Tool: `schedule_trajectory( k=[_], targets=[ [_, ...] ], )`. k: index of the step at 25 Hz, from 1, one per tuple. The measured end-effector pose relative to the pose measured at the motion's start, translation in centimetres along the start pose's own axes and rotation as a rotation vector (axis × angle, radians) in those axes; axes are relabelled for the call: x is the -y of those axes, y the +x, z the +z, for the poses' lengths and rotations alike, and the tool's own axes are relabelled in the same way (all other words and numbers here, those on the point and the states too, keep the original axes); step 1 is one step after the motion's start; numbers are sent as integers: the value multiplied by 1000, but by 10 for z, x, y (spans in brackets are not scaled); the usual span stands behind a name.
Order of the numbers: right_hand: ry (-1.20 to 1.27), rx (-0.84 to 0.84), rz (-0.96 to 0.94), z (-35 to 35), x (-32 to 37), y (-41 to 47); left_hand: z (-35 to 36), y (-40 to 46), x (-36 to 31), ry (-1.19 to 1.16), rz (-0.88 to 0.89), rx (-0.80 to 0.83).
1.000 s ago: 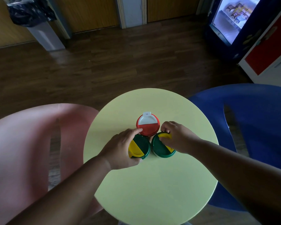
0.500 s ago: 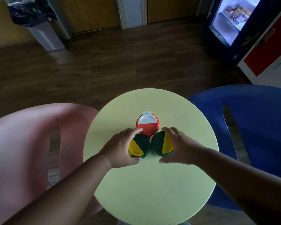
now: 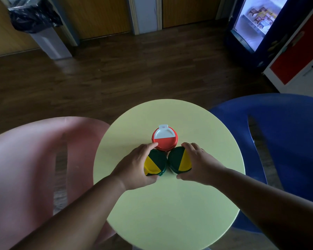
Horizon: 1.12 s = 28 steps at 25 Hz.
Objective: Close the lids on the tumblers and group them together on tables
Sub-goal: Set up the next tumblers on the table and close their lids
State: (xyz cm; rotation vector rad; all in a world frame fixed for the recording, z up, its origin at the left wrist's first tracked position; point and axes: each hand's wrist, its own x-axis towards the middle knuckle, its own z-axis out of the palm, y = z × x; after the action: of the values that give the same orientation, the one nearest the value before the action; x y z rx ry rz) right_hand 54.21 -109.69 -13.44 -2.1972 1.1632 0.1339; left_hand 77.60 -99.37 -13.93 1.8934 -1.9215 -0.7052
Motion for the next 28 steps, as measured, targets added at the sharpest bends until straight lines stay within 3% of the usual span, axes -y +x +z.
schedule_trajectory(
  k=[22,28],
  targets=[
    [16,0,6,-2,1,-1,2,-1,1,-4,4,-8],
    [56,-26,91,-10,9,3,-11,5,1,-75,-21,-37]
  ],
)
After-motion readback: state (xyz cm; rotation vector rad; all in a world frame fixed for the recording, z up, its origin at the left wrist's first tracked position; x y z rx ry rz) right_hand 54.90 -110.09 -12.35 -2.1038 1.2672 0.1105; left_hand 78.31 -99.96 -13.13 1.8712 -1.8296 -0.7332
